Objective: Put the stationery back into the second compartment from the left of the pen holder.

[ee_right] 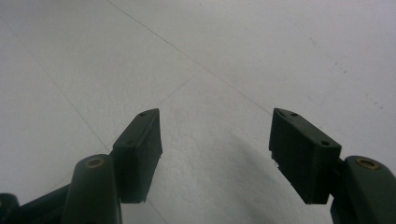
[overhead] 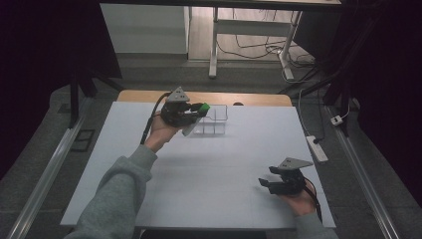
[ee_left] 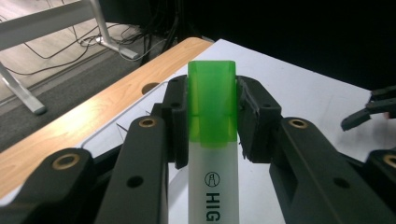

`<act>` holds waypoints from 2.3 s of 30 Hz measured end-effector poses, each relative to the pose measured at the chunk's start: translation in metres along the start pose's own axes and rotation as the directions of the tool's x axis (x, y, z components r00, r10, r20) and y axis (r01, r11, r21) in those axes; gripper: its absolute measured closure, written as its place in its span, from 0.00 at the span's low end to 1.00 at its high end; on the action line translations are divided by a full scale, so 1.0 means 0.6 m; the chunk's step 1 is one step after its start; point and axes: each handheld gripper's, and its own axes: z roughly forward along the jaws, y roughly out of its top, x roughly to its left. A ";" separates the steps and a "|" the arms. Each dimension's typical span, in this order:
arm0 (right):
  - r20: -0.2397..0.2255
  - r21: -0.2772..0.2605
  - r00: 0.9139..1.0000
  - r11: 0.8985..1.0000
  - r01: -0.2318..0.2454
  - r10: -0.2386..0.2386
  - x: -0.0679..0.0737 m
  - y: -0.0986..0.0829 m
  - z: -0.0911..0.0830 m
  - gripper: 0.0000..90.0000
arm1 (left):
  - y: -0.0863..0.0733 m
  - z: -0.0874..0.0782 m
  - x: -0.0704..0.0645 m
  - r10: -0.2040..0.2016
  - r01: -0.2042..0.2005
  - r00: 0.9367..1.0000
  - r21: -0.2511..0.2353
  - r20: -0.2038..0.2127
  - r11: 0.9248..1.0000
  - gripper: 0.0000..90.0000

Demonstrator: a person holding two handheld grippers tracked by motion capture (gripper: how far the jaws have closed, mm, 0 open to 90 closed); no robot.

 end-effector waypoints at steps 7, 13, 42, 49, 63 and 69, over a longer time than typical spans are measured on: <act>0.002 -0.006 1.000 1.000 -0.002 0.002 -0.001 -0.001 -0.001 0.37 | 0.012 0.016 0.012 -0.001 0.001 1.000 -0.003 -0.012 1.000 0.74; 0.000 -0.004 1.000 1.000 -0.003 0.003 -0.002 -0.001 -0.001 0.37 | 0.021 0.032 0.018 0.008 -0.008 1.000 -0.009 -0.019 1.000 0.74; -0.005 0.003 1.000 1.000 -0.006 0.006 -0.001 -0.003 -0.003 0.36 | 0.061 0.121 0.047 0.021 -0.022 1.000 -0.042 -0.022 0.999 0.74; -0.003 0.008 1.000 1.000 -0.013 0.013 -0.002 -0.005 -0.003 0.36 | 0.056 0.146 0.061 0.020 -0.021 0.999 -0.043 -0.034 0.999 0.74; -0.004 0.012 1.000 1.000 -0.019 0.019 -0.003 -0.006 -0.001 0.36 | 0.051 0.182 0.086 -0.002 0.000 0.999 -0.052 -0.045 0.999 0.74; -0.007 0.016 1.000 1.000 -0.018 0.018 -0.003 -0.006 0.000 0.36 | 0.038 0.189 0.090 0.004 -0.004 0.999 0.009 -0.038 1.000 0.65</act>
